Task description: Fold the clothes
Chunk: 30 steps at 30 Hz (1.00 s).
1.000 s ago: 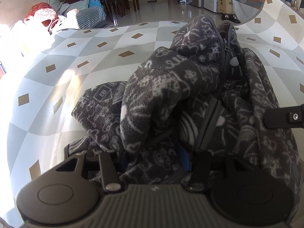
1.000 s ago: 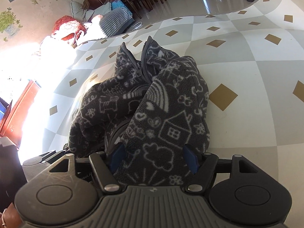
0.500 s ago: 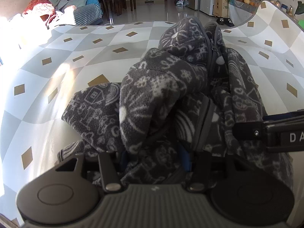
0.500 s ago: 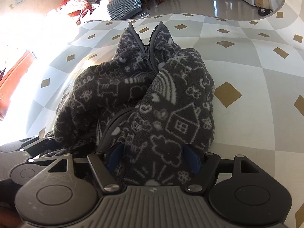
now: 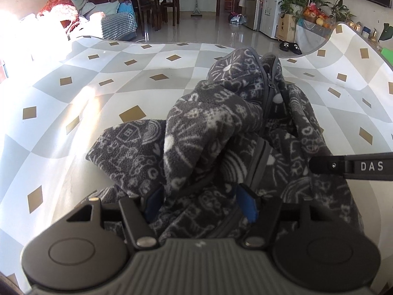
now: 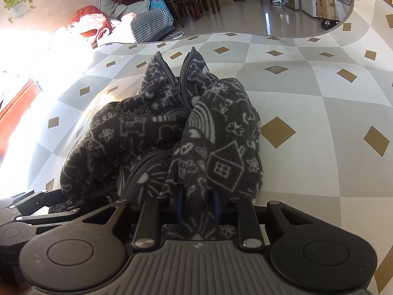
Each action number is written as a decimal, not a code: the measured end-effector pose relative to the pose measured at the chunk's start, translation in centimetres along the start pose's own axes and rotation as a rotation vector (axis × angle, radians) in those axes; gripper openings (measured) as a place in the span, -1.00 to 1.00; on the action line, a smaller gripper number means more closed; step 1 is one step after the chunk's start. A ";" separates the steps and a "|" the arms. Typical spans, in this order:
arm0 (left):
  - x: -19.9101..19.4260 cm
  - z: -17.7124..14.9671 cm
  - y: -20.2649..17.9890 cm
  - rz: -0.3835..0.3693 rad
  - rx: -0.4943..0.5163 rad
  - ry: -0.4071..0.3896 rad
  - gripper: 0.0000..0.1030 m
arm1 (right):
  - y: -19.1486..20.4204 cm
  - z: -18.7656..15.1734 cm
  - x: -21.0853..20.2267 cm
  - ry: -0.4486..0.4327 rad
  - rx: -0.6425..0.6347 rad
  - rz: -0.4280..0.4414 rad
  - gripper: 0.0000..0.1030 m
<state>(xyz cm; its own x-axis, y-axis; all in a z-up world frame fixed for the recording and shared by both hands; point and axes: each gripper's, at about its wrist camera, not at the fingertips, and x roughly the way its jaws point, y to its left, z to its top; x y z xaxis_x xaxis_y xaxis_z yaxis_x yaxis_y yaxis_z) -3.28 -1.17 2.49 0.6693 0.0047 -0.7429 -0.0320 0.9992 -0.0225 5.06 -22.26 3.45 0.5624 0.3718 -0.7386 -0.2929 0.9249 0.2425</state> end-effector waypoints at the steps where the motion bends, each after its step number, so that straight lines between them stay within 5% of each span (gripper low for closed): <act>1: -0.1 0.0 0.1 0.003 -0.004 -0.002 0.23 | -0.2 0.0 -0.2 -0.008 0.014 -0.004 -0.64; 7: -0.2 -0.2 1.4 0.039 -0.040 0.019 0.28 | -2.3 0.2 -1.4 -0.035 0.133 -0.031 -0.64; 17: -0.2 -0.9 3.0 0.111 -0.078 0.038 0.28 | -6.2 -0.1 -2.4 -0.052 0.255 -0.244 -0.64; 22: -0.5 -0.8 3.7 0.112 -0.114 0.016 0.28 | -7.7 -0.2 -3.2 -0.063 0.359 -0.243 -0.63; 27: -1.0 -0.2 3.7 0.087 -0.122 -0.032 0.42 | -7.8 -0.3 -3.4 -0.079 0.433 -0.146 -0.05; 30: -1.1 0.5 3.6 0.061 -0.128 -0.064 0.49 | -7.6 -0.3 -3.2 -0.081 0.441 -0.130 0.04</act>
<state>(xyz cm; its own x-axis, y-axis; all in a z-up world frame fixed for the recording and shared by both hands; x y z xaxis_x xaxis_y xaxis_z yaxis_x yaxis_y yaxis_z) -3.76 2.40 3.58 0.7089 0.0714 -0.7017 -0.1652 0.9840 -0.0669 5.23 -30.52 3.82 0.6362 0.2394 -0.7334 0.1308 0.9034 0.4084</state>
